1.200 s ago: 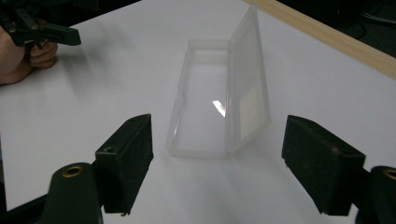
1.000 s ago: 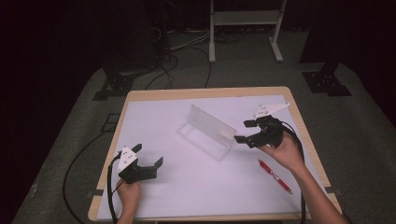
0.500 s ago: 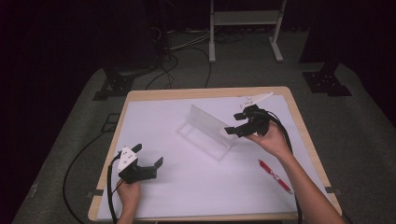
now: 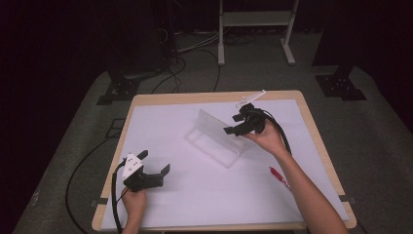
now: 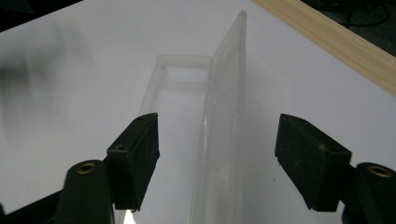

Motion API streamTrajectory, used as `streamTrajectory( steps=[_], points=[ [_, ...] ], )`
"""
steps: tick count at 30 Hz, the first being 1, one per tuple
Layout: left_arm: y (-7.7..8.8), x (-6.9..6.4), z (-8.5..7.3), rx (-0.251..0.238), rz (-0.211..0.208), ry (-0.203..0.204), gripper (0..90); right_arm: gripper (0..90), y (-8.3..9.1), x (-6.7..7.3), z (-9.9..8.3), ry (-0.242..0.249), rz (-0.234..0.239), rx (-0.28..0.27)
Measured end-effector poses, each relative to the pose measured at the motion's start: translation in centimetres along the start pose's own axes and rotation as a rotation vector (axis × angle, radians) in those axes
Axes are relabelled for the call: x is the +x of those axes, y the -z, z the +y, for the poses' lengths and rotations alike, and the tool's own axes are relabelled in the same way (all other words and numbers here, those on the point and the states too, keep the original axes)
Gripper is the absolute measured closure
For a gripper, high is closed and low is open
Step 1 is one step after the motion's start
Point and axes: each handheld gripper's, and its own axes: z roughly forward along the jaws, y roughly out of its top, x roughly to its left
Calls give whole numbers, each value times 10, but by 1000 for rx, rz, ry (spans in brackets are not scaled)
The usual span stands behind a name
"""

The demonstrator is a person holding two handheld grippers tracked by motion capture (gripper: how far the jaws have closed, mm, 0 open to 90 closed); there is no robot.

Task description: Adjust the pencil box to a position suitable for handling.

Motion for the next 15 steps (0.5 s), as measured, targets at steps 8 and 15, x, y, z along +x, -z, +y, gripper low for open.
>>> streamTrajectory(
  steps=[8,15],
  points=[
    [0,0,0,-1,-2,1,0,445,-22,-12,0,-36,18,44],
    [0,0,0,-1,-2,0,0,637,-34,-21,-2,-63,33,73]
  ],
)
